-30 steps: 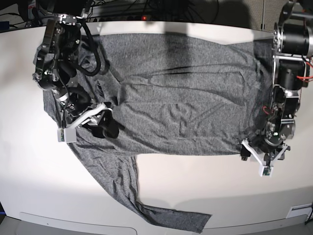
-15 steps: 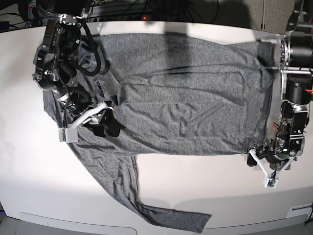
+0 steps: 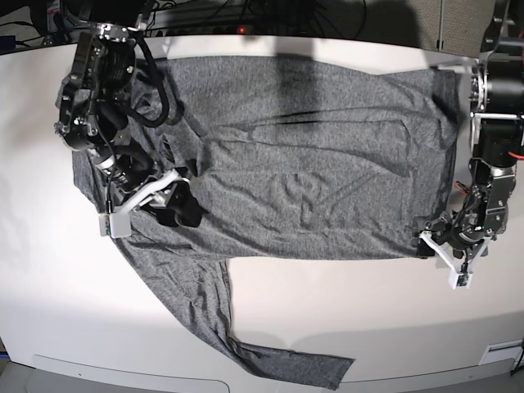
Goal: Fold the T-shirt properly
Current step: 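Grasp the shirt side edge near the hem with the left gripper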
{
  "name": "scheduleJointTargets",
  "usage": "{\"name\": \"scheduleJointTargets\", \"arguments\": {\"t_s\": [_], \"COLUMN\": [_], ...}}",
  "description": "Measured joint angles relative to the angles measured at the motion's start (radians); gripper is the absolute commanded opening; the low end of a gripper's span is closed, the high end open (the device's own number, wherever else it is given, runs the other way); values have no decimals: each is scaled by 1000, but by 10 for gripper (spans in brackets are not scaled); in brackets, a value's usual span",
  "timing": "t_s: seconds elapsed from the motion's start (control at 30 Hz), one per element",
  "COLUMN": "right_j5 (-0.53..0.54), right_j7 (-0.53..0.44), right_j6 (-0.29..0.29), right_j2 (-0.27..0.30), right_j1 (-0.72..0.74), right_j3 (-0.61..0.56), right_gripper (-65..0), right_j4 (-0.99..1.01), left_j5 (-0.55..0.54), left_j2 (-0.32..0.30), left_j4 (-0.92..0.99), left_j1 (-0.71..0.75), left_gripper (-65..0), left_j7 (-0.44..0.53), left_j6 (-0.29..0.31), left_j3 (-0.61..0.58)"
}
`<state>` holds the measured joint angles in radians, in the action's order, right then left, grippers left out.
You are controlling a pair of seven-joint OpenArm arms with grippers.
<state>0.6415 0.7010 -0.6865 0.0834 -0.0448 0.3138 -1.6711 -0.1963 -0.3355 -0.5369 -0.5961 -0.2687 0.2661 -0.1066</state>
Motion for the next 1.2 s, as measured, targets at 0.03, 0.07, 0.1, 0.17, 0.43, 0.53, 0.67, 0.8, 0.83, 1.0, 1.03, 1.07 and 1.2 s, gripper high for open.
{"name": "scheduleJointTargets", "arguments": {"t_s": [0.03,0.07,0.1,0.17,0.43,0.53,0.67,0.8,0.83,1.0,1.03,1.07,1.2], "right_j5": [0,0,0,0,0,0,0,0,0,0,0,0,0], "right_j7": [0,0,0,0,0,0,0,0,0,0,0,0,0], "right_j6": [0,0,0,0,0,0,0,0,0,0,0,0,0], "right_j2": [0,0,0,0,0,0,0,0,0,0,0,0,0], "right_j1": [0,0,0,0,0,0,0,0,0,0,0,0,0], "right_j3": [0,0,0,0,0,0,0,0,0,0,0,0,0], "right_gripper": [-390,-390,-390,-390,-390,-390,-390,-390,-390,-390,-390,-390,-390], "right_j4": [0,0,0,0,0,0,0,0,0,0,0,0,0], "left_j5": [-8,-11,-12,-14,-15,-14,-14,-15,-15,-15,-15,-14,-14], "left_j2": [0,1,3,10,50,45,23,5,4,4,5,6,6], "left_j4": [0,0,0,0,-3,-4,-4,-4,-4,-4,-4,-4,-4], "left_j1": [0,0,0,0,39,44,35,37,37,37,37,37,37], "left_gripper": [-199,-199,-199,-199,-199,-199,-199,-199,-200,-288,-339,-400,-612], "left_j7": [1,1,6,7,55,56,51,55,56,56,56,57,57], "left_j6": [0,0,0,0,16,19,20,22,22,22,23,22,23], "left_j3": [0,0,0,0,0,0,0,0,0,0,0,0,0]}}
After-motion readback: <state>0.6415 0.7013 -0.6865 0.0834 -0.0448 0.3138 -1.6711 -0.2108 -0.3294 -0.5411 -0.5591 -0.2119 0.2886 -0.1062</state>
